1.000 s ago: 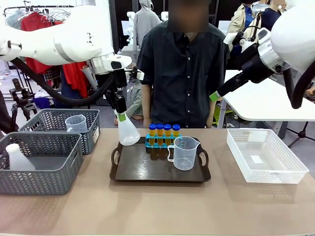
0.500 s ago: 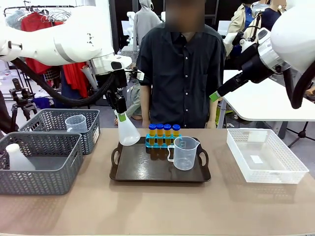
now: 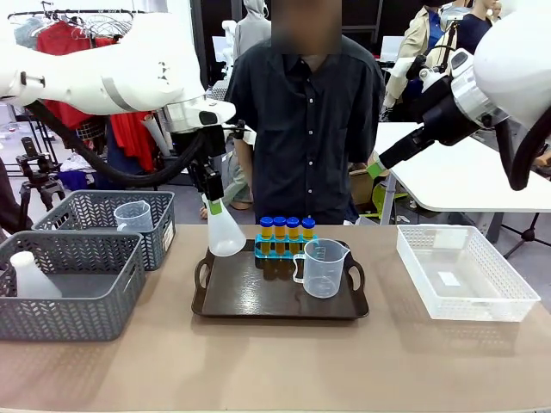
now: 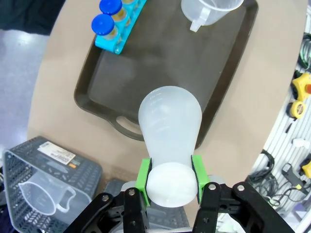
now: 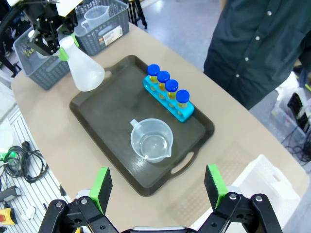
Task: Prepare the laboratory tools.
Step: Pick up one Small flask and place it on the Handle tray.
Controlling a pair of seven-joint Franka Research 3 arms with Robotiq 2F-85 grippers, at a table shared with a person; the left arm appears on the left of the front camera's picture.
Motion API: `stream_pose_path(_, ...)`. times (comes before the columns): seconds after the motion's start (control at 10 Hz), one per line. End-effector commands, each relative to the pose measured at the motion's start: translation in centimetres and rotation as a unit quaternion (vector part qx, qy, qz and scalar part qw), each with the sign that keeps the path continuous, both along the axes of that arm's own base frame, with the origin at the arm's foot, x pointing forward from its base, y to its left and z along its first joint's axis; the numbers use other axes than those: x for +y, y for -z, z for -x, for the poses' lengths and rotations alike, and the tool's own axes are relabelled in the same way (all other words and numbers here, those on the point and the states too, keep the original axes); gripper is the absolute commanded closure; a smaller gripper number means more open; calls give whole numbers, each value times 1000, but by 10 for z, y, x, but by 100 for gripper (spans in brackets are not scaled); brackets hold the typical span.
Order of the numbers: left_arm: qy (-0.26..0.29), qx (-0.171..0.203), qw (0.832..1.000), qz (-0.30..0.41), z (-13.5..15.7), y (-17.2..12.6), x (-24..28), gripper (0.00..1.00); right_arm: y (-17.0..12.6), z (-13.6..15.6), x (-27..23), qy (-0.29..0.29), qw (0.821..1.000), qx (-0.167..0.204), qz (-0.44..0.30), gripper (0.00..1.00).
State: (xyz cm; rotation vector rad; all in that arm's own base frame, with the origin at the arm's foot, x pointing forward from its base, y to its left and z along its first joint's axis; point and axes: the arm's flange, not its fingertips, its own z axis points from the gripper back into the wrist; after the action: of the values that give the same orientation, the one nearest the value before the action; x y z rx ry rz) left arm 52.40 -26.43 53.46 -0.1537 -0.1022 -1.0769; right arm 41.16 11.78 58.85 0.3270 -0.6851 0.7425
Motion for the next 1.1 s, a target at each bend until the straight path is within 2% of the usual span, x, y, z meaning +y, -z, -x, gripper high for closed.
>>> stream_pose_path(0.0, 15, -14, 999, -30, -11, 9, -25, 100, -1, 0, 1, -1, 1000, 1, -8, 0)
stream_pose_path(0.2, 26, -1, 999, -47, -23, 29, -46, 100, -1, 0, 1, -1, 1000, 1, -8, 0)
stream_pose_path(0.4, 24, -28, 998, -55, -27, 51, -62, 100, -1, 0, 1, -1, 1000, 1, -8, 0)
stream_pose_path(0.6, 39, 1, 997, -63, -33, 72, -76, 100, -1, 0, 1, -1, 1000, 1, -8, 0)
stream_pose_path(1.0, 64, 15, 993, -97, -35, 101, -102, 100, -1, 0, 1, -1, 1000, 1, -8, 0)
